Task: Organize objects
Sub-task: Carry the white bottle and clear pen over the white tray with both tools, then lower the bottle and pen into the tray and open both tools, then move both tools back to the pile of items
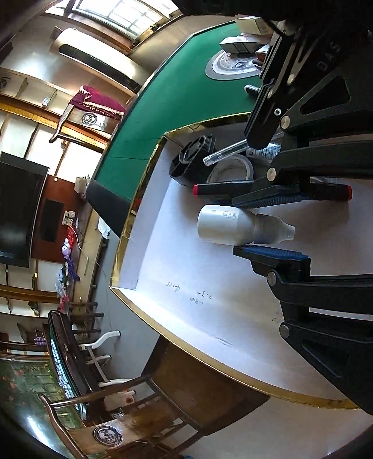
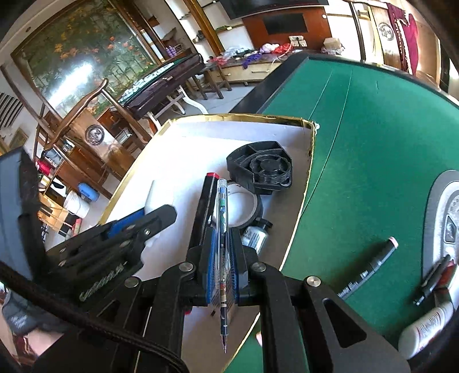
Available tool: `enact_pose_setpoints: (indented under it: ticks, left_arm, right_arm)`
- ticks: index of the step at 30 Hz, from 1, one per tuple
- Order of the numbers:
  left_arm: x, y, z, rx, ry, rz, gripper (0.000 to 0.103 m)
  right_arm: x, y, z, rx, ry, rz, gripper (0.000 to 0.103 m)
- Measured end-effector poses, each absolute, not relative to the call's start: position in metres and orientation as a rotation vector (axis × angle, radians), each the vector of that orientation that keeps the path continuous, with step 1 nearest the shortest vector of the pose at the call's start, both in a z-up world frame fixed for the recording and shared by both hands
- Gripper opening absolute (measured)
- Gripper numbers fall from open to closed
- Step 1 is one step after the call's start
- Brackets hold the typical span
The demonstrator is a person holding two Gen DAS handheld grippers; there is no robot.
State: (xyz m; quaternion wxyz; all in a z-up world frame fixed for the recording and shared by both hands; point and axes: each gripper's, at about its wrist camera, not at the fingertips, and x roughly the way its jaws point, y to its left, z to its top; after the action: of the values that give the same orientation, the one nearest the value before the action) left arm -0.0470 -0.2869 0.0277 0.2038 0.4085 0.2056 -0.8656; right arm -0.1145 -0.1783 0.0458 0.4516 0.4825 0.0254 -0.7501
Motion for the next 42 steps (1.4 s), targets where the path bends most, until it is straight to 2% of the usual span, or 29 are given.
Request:
enact_pose_setpoints:
  ticks: [14,28,35,42]
  left_arm:
    - [-0.041,-0.299,0.024,1.135,0.587,-2.34,0.022]
    - [-0.045,-0.302,0.018,1.172,0.606,-2.31,0.023]
    - [-0.044,-0.294,0.023,1.145,0.585,-2.351,0.023]
    - [-0.046,-0.277,0.03,1.117,0.514,-2.417,0.023]
  right_arm:
    - [-0.101,-0.199,0.029,1.24,0.031,-1.755,0.008]
    - [-0.096,-0.194,0.03,1.232,0.085,-1.748,0.009]
    - [-0.092,-0.141,0.05,1.189,0.049,-1.758,0.009]
    - [-0.08,-0.069,0.067,1.129,-0.001,-1.803,0.015]
